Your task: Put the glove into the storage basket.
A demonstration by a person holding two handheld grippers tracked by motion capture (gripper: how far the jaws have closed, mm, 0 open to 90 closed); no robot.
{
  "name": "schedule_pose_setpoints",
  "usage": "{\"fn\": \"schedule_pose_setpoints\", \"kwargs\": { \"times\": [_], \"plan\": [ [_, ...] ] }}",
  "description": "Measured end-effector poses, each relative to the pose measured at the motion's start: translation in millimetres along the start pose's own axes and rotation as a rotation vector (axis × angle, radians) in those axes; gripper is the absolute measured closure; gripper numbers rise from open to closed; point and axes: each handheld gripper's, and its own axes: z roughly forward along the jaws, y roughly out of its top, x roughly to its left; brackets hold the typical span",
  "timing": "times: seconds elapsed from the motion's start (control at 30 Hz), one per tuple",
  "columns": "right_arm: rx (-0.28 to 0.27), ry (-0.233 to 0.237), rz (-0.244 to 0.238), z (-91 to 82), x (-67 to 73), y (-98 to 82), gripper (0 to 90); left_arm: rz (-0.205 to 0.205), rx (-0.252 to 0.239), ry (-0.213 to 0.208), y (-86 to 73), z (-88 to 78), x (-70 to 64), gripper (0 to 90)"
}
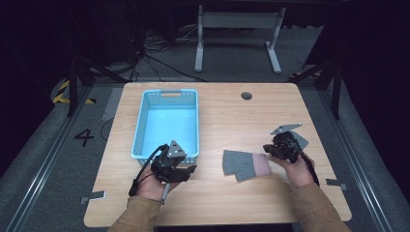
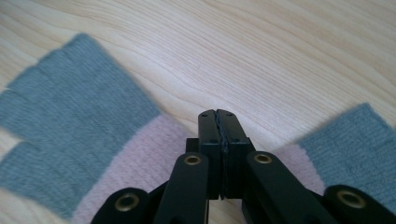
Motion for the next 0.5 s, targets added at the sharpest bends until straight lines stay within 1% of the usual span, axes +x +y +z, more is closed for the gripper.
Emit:
{"fn": "schedule_pose_setpoints", "kwargs": {
  "times": [0.07,0.1,0.17,0.27,0.3,0.43,0.5],
  "plan": [
    [0.010,-0.009,0.005,3.7,-2.3,-1.1,89.7,-0.006,0.004,0.001,-0.5,-0.1,-0.4,47.0],
    [0.025,-0.008,0.013,5.6,-3.6,-1.9,89.8,-0.006,0.004,0.000,-0.6,-0.2,-0.3,47.0],
    [0.031,-0.021,0.029,8.4,-4.8,-3.1,89.7,-0.006,0.000,0.002,-0.7,-0.2,-0.2,47.0],
    [0.037,-0.027,0.033,10.1,-6.3,-4.0,89.7,-0.008,0.001,0.000,-0.6,-0.3,0.1,47.0],
    [0.041,-0.032,0.042,10.9,-7.2,-4.8,89.7,-0.007,0.001,0.000,-0.4,-0.2,0.1,47.0],
    [0.049,-0.032,0.048,11.2,-8.6,-6.8,89.6,-0.002,0.001,-0.005,1.0,0.5,-0.6,47.0],
    [0.053,-0.030,0.042,11.8,-9.4,-7.9,89.6,0.001,0.002,-0.006,1.7,1.2,-0.8,47.0]
  ]
}}
